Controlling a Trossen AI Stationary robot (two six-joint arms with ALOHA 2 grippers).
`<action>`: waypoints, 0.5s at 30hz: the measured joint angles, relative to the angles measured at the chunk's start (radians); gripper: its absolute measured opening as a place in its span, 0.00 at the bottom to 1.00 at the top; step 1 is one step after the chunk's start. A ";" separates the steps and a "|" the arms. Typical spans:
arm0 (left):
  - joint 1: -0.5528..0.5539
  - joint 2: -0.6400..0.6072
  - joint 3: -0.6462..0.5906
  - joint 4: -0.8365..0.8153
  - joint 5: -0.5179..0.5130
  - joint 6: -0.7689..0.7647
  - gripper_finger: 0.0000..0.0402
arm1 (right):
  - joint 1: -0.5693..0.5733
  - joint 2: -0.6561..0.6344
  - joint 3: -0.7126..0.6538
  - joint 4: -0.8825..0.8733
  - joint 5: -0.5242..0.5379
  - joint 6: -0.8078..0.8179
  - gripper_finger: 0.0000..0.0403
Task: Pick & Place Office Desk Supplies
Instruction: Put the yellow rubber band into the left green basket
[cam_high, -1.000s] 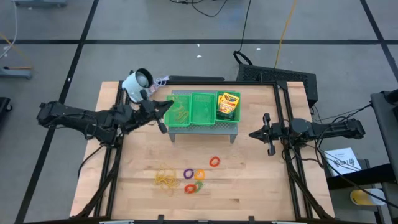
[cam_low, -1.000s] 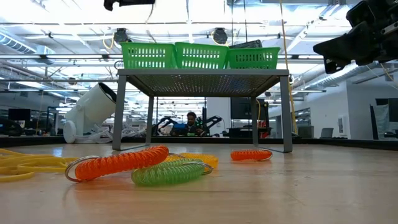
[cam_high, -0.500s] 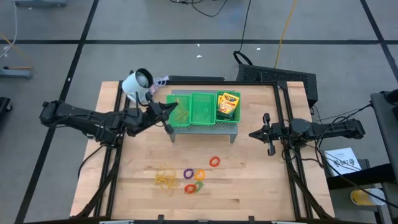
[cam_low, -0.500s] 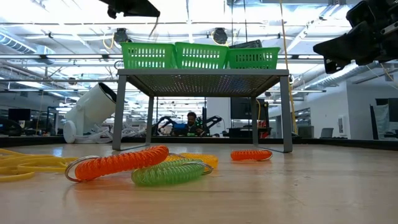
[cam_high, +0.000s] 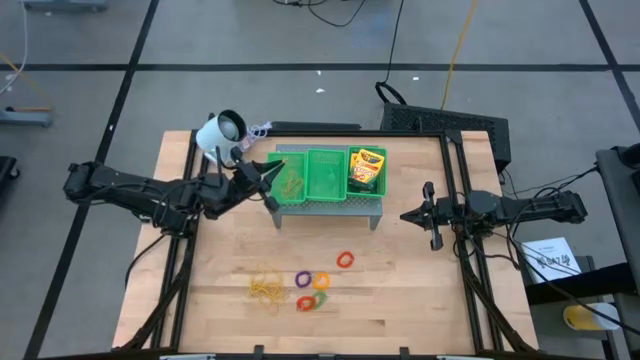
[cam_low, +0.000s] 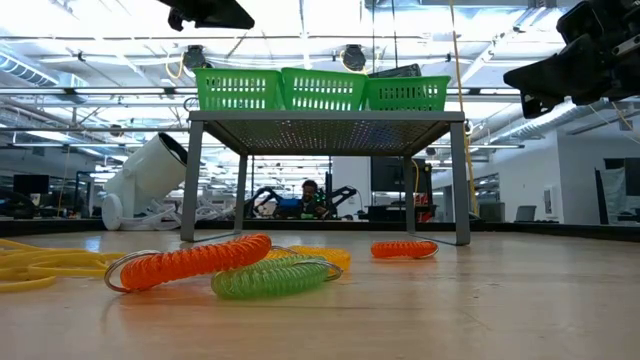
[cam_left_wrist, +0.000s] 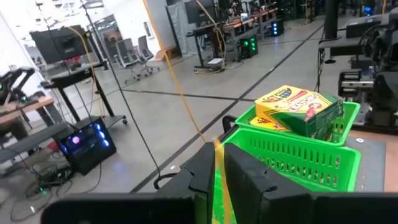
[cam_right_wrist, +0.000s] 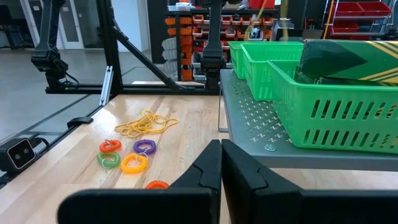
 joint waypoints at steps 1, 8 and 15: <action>0.000 0.000 0.000 -0.002 -0.002 -0.014 0.12 | 0.000 0.000 0.000 0.000 0.000 0.000 0.00; 0.000 0.000 0.000 -0.011 -0.003 -0.094 0.12 | 0.000 0.000 0.000 0.000 0.000 0.000 0.00; -0.044 -0.020 0.000 0.025 0.023 0.006 0.12 | 0.000 0.000 0.000 0.000 0.000 0.000 0.00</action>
